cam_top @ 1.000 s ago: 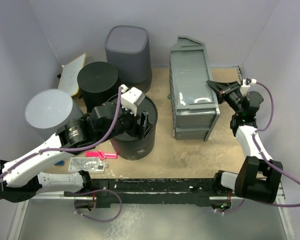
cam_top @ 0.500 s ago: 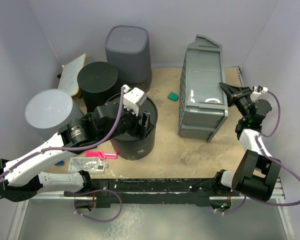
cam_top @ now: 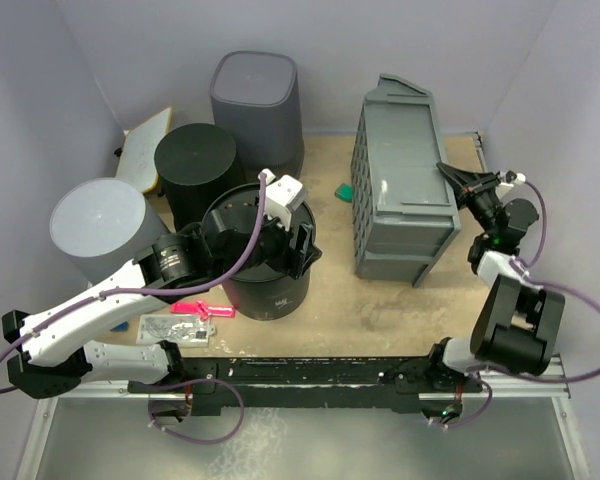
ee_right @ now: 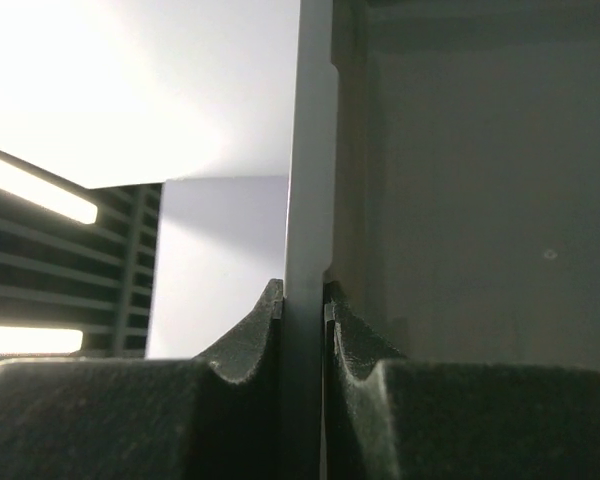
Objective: Turn the large container upside down
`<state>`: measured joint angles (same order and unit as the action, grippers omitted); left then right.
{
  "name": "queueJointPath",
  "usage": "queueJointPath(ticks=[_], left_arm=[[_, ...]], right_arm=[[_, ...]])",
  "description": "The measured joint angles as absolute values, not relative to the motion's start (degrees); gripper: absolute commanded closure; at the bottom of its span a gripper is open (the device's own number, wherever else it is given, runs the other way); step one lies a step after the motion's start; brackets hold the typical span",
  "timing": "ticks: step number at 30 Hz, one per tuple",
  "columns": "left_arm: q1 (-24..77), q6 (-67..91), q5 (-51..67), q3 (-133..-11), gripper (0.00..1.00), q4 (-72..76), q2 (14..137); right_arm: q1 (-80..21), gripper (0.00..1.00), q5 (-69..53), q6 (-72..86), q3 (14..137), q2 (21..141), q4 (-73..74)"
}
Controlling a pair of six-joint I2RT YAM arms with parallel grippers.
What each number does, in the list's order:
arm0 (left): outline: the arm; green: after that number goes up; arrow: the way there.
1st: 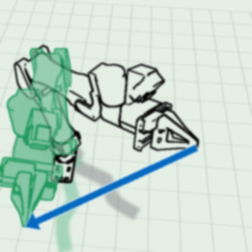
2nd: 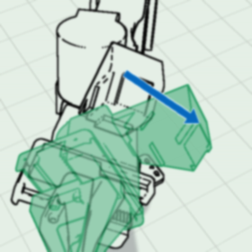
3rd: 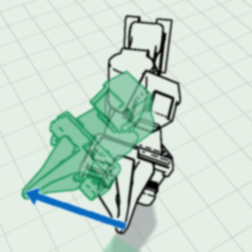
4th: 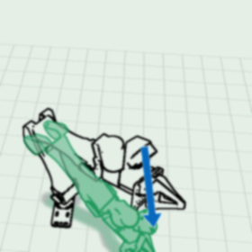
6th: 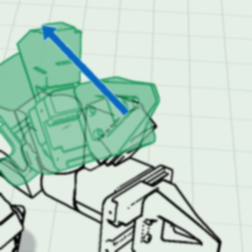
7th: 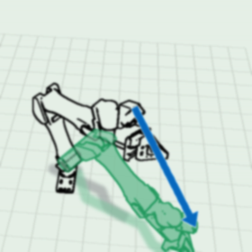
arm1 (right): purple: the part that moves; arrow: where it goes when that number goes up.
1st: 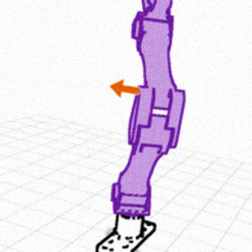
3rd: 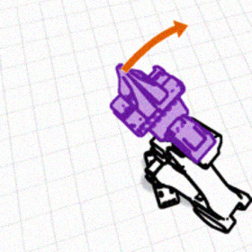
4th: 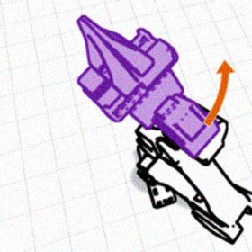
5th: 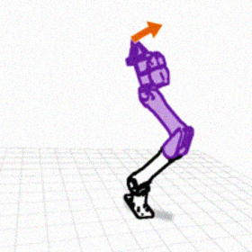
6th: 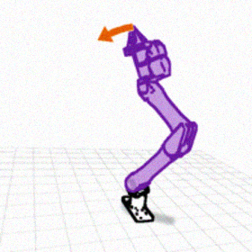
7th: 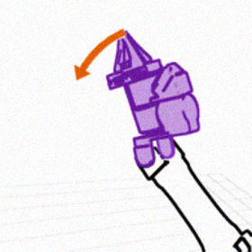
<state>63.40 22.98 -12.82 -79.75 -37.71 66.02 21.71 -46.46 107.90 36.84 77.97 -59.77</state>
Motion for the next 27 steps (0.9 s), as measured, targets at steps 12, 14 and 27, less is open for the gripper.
queueJointPath(ticks=[12, 14, 27], left_arm=[[63.4, 23.03, -12.29, -79.83, 0.32, -36.91, 66.48], [63.4, 23.03, -12.1, -80.05, 0.32, -36.88, 67.24], [63.4, 22.94, -10.55, -81.89, 0.32, -36.77, 71.35]], right_arm=[[30.06, 1.0, -47.7, 123.2, 32.67, 97.49, -93.3], [31.35, 1.0, -47.81, 122.74, 30.57, 100.97, -93.23], [32.47, 0.32, -49.67, 116.79, 27.44, 104.2, -90.74]])
